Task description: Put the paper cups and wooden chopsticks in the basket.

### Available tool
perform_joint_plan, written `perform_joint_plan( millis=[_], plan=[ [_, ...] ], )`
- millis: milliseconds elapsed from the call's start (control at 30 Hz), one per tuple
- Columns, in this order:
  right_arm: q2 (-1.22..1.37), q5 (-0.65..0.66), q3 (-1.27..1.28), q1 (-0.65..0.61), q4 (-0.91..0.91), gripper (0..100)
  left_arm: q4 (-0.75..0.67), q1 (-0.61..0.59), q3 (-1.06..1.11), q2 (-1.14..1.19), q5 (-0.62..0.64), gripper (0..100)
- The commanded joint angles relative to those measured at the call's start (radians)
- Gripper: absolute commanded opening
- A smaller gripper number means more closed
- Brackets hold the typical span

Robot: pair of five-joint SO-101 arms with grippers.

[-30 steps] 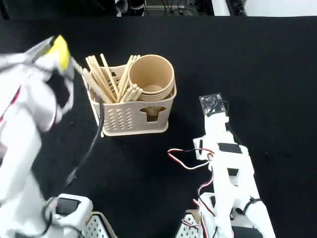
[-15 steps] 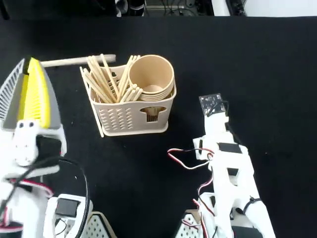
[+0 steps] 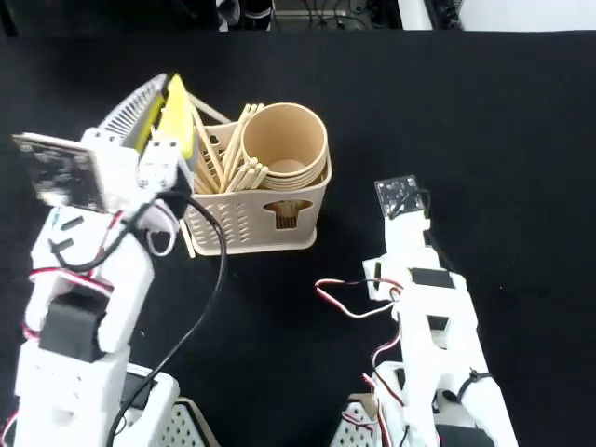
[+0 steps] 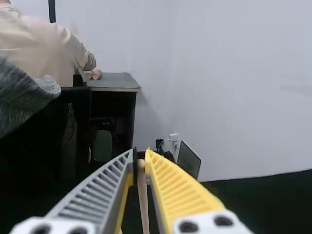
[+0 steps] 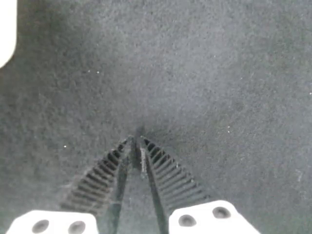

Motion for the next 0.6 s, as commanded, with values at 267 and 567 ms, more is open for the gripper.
perform_joint_plan(
  millis=[267, 567],
  plan=[
    [-0.004, 0.006, -0.007, -0.005, 0.008, 1.2, 0.397, 0.005, -0.532, 0.141, -0.103, 3],
    [-0.004, 0.006, -0.007, -0.005, 0.008, 1.2, 0.727, 0.013, -0.915, 0.434, -0.100, 3]
  ],
)
